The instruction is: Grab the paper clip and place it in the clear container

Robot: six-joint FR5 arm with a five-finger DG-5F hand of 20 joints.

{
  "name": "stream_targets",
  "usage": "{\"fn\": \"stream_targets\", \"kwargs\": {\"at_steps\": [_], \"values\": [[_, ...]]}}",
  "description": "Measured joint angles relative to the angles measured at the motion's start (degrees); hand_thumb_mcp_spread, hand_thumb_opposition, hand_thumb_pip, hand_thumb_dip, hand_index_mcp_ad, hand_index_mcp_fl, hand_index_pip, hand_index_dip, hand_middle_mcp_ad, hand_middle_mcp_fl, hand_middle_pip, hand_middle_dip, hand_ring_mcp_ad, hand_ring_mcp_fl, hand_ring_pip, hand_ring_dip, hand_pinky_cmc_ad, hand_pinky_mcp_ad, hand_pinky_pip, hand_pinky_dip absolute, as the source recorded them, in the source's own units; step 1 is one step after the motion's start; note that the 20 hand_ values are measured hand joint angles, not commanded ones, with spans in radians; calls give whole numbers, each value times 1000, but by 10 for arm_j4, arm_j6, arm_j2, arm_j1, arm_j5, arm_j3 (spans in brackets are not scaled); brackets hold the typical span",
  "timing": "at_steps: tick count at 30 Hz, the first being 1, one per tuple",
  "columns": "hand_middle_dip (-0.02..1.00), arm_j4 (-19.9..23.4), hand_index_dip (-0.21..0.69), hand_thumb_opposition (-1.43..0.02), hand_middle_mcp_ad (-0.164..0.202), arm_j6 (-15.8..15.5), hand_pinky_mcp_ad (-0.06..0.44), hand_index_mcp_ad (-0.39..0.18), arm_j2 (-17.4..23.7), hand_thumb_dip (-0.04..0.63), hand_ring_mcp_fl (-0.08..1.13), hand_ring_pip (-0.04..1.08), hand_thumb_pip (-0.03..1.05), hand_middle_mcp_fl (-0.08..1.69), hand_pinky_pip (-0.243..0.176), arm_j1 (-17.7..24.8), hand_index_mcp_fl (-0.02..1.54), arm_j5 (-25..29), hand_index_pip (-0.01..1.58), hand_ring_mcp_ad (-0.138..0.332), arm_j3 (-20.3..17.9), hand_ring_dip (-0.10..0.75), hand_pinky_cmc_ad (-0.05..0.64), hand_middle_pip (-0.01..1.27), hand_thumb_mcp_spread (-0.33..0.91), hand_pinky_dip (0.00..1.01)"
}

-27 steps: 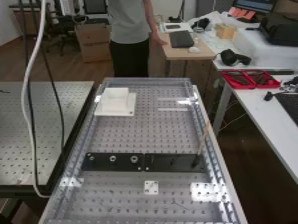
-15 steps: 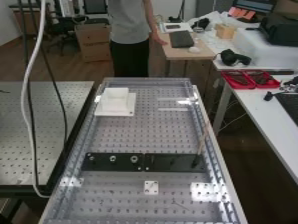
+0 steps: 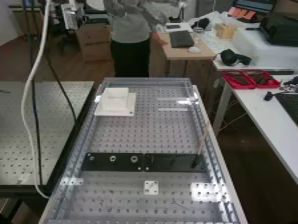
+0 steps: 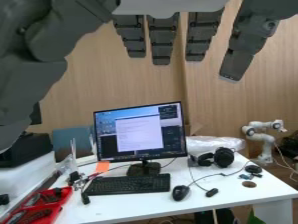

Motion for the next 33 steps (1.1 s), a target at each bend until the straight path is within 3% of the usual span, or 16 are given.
{"fn": "stream_targets", "kwargs": {"at_steps": [11, 14, 24, 33], "values": [[188, 36, 141, -681, 70, 14, 312, 5, -19, 16, 0, 75, 316, 5, -106, 21, 17, 60, 75, 157, -30, 124, 384, 126, 230, 522], [188, 55, 141, -682, 70, 21, 312, 5, -27, 35, 0, 75, 394, 9, -106, 26, 19, 82, 75, 157, -42, 124, 379, 126, 229, 529], [188, 94, 91, -714, 70, 57, 312, 5, -67, 63, 0, 93, 461, 9, -106, 39, 21, 157, 75, 162, -75, 124, 379, 126, 230, 529], [188, 121, 79, -709, 68, 86, 316, -24, -96, 112, 2, 93, 518, 5, -106, -11, 45, 132, 101, 164, -94, 124, 380, 126, 257, 529]]}}
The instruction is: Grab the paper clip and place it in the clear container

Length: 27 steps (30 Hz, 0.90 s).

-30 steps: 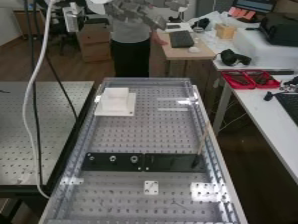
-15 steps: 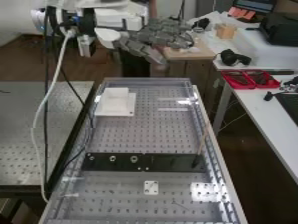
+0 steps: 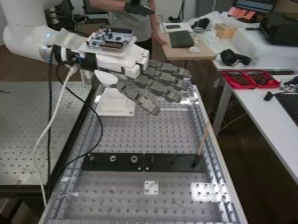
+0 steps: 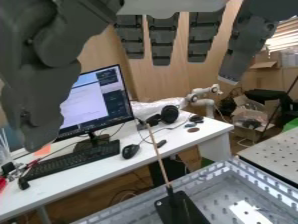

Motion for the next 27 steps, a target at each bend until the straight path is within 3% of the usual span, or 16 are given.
{"fn": "stream_targets", "kwargs": {"at_steps": [4, 16, 27], "values": [[188, 13, 45, -730, 70, 6, 316, -52, -11, 143, 0, 93, 560, 7, -106, -25, 51, -22, 185, 164, -5, 124, 380, 124, 279, 529], [188, 37, 24, -740, 72, 13, 312, -87, -59, 187, 2, 93, 621, 9, -106, -132, 110, -136, 691, 164, -8, 124, 380, 126, 312, 510], [188, 45, 30, -775, 68, 5, 312, -91, -121, 188, 2, 93, 641, 9, -106, -207, 89, -255, 1127, 164, 24, 124, 380, 126, 340, 485]]}}
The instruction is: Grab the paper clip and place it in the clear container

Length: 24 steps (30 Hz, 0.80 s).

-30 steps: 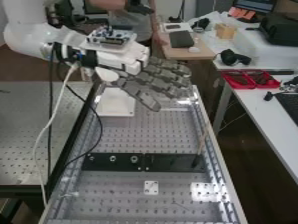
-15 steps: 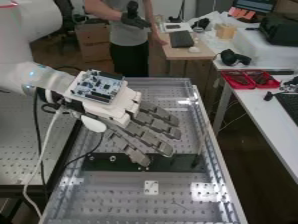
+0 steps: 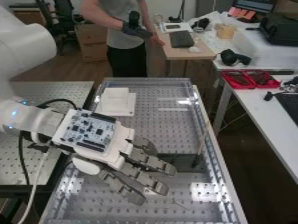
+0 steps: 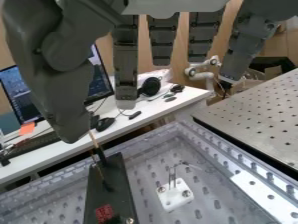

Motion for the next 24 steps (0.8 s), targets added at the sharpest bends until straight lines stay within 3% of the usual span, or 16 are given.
{"fn": "stream_targets", "kwargs": {"at_steps": [6, 13, 24], "values": [[188, 10, 42, -787, 70, -7, 311, -87, -35, 190, 2, 93, 648, 9, -106, -25, 77, -41, 1330, 162, 26, 124, 384, 126, 344, 480], [188, 25, 112, -801, 70, -15, 311, -106, -69, 223, 0, 89, 648, 9, -106, -40, 120, -73, 1443, 162, 55, 124, 380, 126, 387, 417], [188, 40, 126, -836, 68, -27, 291, -126, -113, 241, 0, 80, 648, 9, -105, -50, 168, -116, 1496, 148, 98, 124, 361, 126, 419, 328]]}}
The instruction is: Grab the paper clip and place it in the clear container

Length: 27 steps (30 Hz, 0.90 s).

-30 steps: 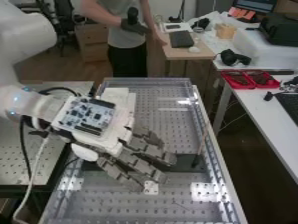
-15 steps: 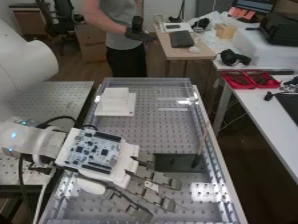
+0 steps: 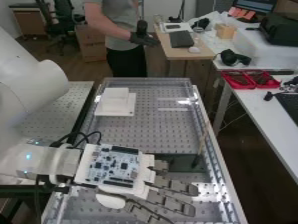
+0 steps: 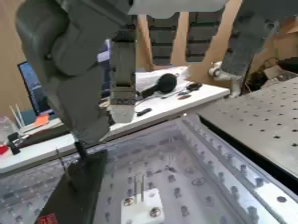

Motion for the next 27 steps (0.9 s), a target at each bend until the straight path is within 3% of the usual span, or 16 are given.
{"fn": "stream_targets", "kwargs": {"at_steps": [15, 18, 22, 27], "values": [[204, 0, 126, -848, 68, -9, 291, -138, -23, 274, 0, 79, 648, 5, -105, -2, 194, -24, 1513, 131, 19, 124, 367, 126, 436, 281], [204, 1, 126, -848, 68, -12, 291, -138, -26, 271, 0, 79, 707, 5, -105, -3, 195, -25, 1510, 131, 21, 124, 349, 126, 438, 281], [202, 0, 126, -848, 70, -15, 278, -138, -31, 271, 0, 79, 702, 5, -105, -4, 202, -25, 1510, 131, 24, 124, 351, 126, 438, 265], [204, -1, 126, -867, 70, -13, 279, -138, -35, 284, 0, 82, 700, 5, -89, -6, 216, -25, 1510, 131, 27, 124, 351, 126, 450, 234]]}}
